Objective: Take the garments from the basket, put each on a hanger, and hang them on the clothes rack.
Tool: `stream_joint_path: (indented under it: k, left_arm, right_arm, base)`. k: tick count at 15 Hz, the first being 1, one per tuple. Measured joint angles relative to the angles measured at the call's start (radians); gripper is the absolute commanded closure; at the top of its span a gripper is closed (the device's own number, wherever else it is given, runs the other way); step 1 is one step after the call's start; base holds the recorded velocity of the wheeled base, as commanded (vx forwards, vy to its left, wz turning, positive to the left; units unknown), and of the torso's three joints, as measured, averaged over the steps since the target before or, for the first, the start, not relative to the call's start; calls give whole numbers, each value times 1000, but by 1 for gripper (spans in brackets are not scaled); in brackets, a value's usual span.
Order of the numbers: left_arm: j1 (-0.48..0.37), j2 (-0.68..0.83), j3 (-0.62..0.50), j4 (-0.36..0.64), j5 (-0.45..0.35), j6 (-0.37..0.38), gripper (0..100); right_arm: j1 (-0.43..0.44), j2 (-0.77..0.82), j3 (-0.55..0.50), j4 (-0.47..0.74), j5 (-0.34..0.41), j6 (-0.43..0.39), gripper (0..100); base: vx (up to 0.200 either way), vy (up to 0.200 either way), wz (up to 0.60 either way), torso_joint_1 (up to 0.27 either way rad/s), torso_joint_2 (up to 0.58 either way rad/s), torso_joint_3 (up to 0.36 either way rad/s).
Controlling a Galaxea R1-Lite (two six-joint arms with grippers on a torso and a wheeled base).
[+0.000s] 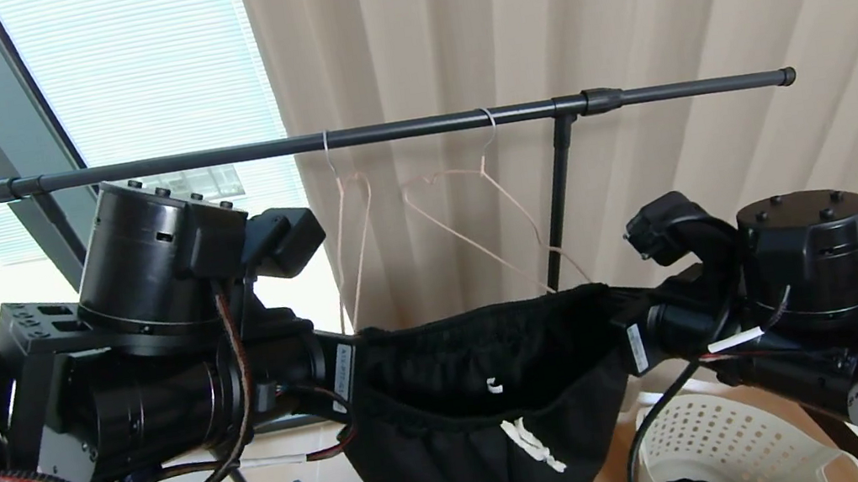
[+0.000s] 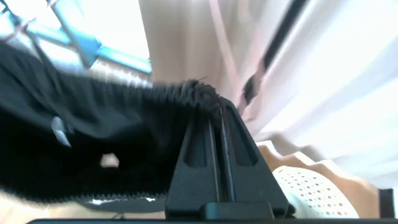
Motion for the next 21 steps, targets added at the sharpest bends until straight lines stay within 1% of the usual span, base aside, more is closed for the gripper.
stream_joint_path:
  k: [2,3,5,7,9,12,14,17,18,20,21]
  left_arm:
    - [0,-14,33,-1,-1,1,0]
    - [-1,-31,58,0,-7,8,0]
    - [6,-67,96,0,-49,14,0]
    - [53,-86,104,-1,-54,10,0]
    - [95,-68,76,-4,-47,-1,0]
    - [129,34,-40,-5,13,-57,0]
    - [135,130,-141,-2,63,-83,0]
    - [139,275,-286,-1,116,-94,0]
    - [139,339,-350,-3,138,-104,0]
    - [141,439,-459,-2,174,-143,0]
    - [141,472,-488,-1,184,-153,0]
  right_arm:
    - [-3,-11,-33,10,-56,0,100]
    - [-4,-15,-50,36,-75,0,100]
    - [-4,-19,-81,83,-95,2,100]
    - [-4,-31,-83,88,-107,4,100]
    - [-3,-44,-66,89,-120,7,100]
    - [-2,-79,-36,89,-127,7,100]
    - [-2,-111,-10,90,-127,7,100]
    - [15,-170,49,90,-127,6,100]
    - [21,-186,66,90,-127,6,100]
    - [29,-211,90,90,-127,5,100]
    - [31,-219,95,89,-127,5,100]
  base:
    - [0,0,0,0,0,0]
    - [0,0,0,0,0,0]
    - [0,0,0,0,0,0]
    - [0,0,0,0,0,0]
    - [0,0,0,0,0,0]
    - [0,0,0,0,0,0]
    - [0,0,0,0,0,0]
    - [0,0,0,0,0,0]
    - [0,0,0,0,0,0]
    - [0,0,0,0,0,0]
    - [0,0,0,0,0,0]
